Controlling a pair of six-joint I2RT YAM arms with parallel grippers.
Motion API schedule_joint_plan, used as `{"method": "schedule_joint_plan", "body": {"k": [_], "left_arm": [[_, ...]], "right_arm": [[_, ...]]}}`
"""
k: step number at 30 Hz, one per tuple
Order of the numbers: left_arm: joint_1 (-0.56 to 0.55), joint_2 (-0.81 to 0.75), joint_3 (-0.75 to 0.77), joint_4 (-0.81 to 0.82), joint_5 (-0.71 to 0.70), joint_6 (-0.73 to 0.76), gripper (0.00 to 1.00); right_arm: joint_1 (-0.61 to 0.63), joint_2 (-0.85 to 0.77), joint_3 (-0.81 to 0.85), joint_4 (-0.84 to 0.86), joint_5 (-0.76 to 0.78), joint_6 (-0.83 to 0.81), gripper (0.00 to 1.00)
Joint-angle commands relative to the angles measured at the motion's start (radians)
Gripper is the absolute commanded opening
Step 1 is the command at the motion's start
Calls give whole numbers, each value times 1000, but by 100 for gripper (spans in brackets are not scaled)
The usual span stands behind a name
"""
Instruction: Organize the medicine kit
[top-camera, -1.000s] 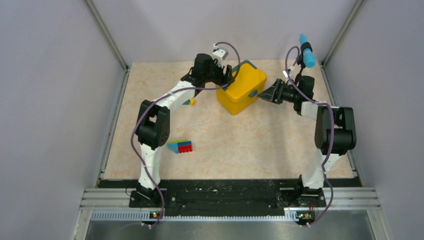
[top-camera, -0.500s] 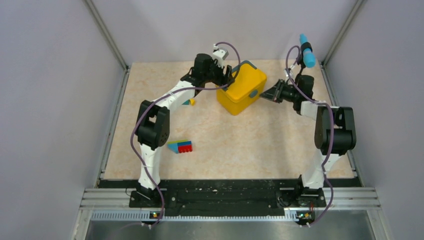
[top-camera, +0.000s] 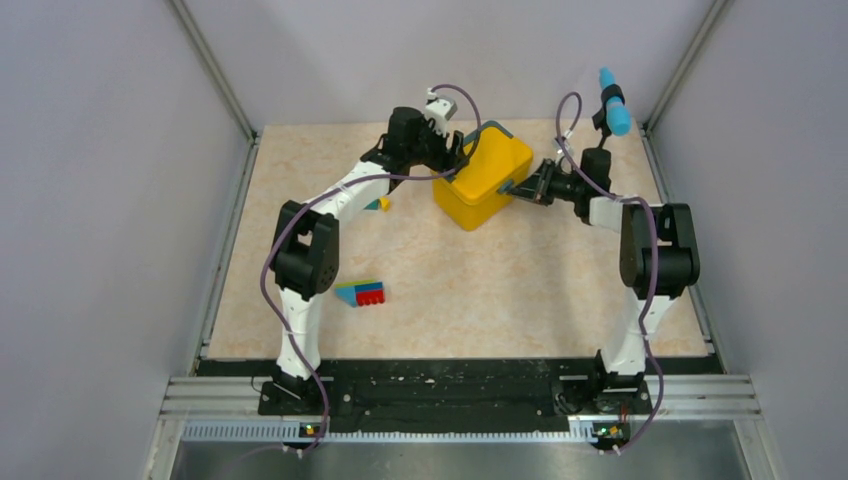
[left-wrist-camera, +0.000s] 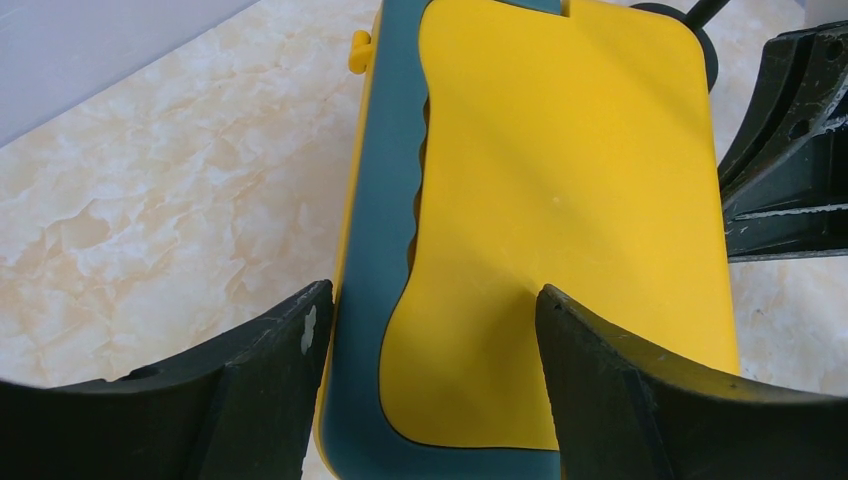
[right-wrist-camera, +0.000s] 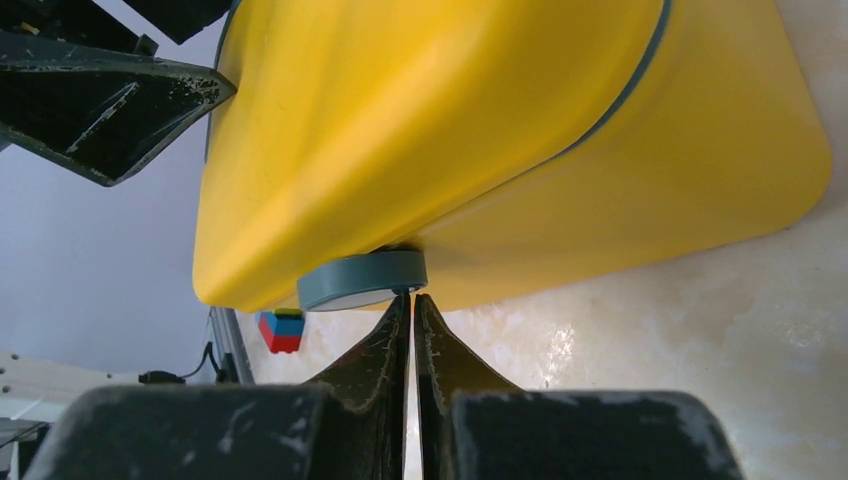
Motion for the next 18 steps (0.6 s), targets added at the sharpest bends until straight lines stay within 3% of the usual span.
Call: {"method": "schedule_joint_plan", "body": {"k": [1, 3, 9, 12, 18], "left_arm": [[-26, -28, -24, -109, 29, 24, 77], [-26, -48, -12, -93, 19, 25, 79], [-3, -133, 66, -74, -29, 90, 86], [23, -212, 62, -71, -55, 107, 97], [113, -364, 3, -204, -52, 61, 99]], "right_arm": [[23, -29, 44, -1, 25, -57, 4], [19, -80, 42, -47, -11, -107, 12], [19, -297, 30, -429, 58, -367, 54], [20, -378, 58, -615, 151, -444, 96], [22, -523, 173, -807, 396, -467, 99]]}}
